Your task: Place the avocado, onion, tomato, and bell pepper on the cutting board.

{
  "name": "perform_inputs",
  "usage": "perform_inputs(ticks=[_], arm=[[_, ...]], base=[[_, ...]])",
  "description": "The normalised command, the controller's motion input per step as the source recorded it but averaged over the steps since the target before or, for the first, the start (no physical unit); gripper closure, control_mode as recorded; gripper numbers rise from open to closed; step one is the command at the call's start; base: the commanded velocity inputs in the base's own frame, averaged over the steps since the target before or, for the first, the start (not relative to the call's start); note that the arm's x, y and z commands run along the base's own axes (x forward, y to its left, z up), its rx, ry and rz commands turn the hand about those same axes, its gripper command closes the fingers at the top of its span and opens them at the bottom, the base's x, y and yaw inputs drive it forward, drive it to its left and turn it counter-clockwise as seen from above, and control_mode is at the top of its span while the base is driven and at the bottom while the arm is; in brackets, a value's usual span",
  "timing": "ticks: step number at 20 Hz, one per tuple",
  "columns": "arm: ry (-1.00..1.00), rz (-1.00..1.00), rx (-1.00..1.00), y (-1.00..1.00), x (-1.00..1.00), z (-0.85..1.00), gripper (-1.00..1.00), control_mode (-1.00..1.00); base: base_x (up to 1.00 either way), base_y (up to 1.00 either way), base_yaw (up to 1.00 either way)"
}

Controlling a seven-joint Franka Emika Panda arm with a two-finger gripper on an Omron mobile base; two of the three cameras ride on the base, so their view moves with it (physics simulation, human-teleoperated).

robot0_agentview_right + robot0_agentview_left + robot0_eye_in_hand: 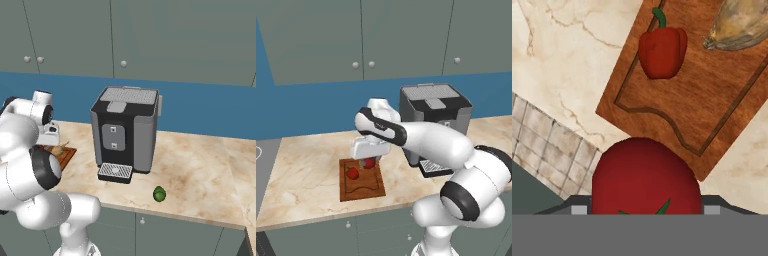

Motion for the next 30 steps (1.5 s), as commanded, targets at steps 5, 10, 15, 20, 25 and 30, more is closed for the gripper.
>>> perform_inputs(ticks=[5,10,15,20,25,30], arm=[[0.0,0.0,-0.01,0.35,0.28,-0.17,1.0,-1.0],[0.01,0.0,-0.05,0.09,0.18,-0.37,1.0,-1.0],[0.0,0.0,-0.01,0.13,0.0,-0.28,1.0,-1.0],[0.0,0.0,0.0,0.09,-0.05,-0.26,1.0,-1.0],[0.02,0.0,0.0,0.0,0.0,-0.38,1.0,-1.0],[0.03,0.0,0.0,0.0,0.0,-0.38,1.0,-1.0]], base=[[0.0,0.0,0.0],[0.0,0.0,0.0],[0.0,0.0,0.0],[0.0,0.0,0.0],[0.0,0.0,0.0],[0.0,0.0,0.0]])
